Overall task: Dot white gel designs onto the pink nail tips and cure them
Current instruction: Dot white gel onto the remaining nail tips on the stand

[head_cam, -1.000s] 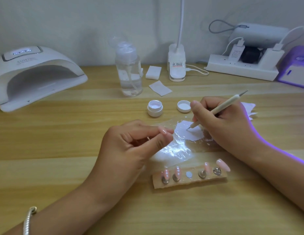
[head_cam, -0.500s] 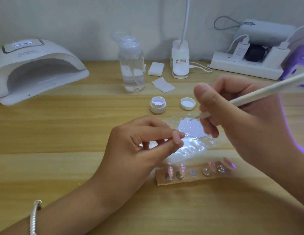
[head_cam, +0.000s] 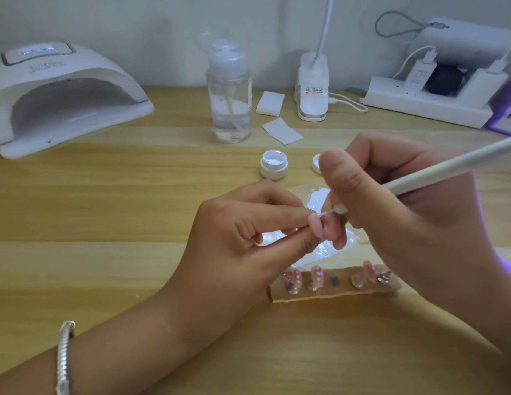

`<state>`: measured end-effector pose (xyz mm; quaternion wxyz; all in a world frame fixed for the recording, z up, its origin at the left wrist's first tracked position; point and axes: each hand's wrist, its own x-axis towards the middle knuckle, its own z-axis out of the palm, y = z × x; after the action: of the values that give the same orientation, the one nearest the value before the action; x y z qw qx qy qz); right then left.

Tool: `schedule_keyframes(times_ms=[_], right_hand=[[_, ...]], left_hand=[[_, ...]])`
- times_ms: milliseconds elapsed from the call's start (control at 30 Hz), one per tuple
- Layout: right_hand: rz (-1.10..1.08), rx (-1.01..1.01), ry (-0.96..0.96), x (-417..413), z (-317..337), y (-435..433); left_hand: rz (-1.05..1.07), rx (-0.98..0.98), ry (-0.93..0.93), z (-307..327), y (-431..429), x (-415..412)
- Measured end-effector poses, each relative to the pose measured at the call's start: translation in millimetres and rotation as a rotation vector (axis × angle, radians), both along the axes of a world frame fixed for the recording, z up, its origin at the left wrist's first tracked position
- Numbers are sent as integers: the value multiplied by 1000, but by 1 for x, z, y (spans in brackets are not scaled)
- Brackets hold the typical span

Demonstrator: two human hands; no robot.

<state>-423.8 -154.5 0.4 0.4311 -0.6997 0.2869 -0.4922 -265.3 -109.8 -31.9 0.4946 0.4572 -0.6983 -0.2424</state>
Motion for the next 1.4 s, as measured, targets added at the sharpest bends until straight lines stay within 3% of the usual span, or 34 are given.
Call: schedule_keyframes(times_ms=[1400], right_hand=[[6, 32, 36, 0, -1, 1]], left_hand=[[6, -33, -43, 1, 1, 0]])
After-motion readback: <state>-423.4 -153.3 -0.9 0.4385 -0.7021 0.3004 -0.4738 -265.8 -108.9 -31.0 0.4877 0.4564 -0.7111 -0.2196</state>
